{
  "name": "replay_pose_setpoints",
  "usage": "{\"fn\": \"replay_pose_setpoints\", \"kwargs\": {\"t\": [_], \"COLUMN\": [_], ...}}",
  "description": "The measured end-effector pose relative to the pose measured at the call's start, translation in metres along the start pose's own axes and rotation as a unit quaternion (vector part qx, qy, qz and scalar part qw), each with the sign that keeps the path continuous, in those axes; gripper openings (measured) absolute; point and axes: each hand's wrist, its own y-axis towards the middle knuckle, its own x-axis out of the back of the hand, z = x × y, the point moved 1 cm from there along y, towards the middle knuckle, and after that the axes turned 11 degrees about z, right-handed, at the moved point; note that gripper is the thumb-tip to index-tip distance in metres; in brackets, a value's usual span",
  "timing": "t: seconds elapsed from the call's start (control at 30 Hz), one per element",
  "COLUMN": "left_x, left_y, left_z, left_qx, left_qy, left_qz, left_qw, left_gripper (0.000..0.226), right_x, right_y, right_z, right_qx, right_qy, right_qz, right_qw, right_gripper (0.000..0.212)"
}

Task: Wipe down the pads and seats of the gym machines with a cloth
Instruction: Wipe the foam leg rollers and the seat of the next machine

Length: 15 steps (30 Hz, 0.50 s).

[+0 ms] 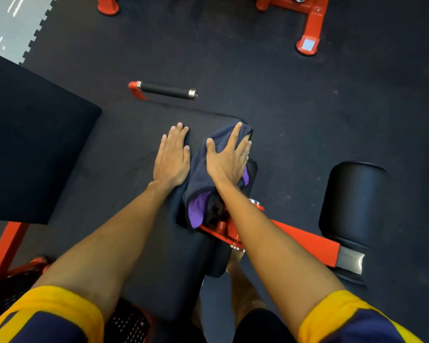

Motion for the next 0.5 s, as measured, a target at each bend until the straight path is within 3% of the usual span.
{"fn": "replay_pose_setpoints", "kwargs": {"t": [0.1, 0.33, 0.5], "left_x": [-0.001, 0.001, -0.002], "left_y": [0.002, 0.005, 0.006], "left_z": [0.0, -0.001, -0.001], "left_qx": [0.01, 0.012, 0.017], "left_qy": [0.01, 0.016, 0.004], "left_qz": [-0.01, -0.012, -0.013], "left_qw": [1.0, 1.0, 1.0], "left_gripper": [0.055, 0.055, 0.056], "right_x": [0.013, 0.021, 0.023], "right_y": [0.025, 0.03, 0.032], "right_z": [0.0, -0.011, -0.013], "right_qx": [0.016, -0.065, -0.041], "right_qy": [0.027, 0.237, 0.181], "right_qz": [-0.007, -0.035, -0.022], "right_qw": [0.999, 0.969, 0.982], "right_gripper": [0.084, 0.077, 0.072]}}
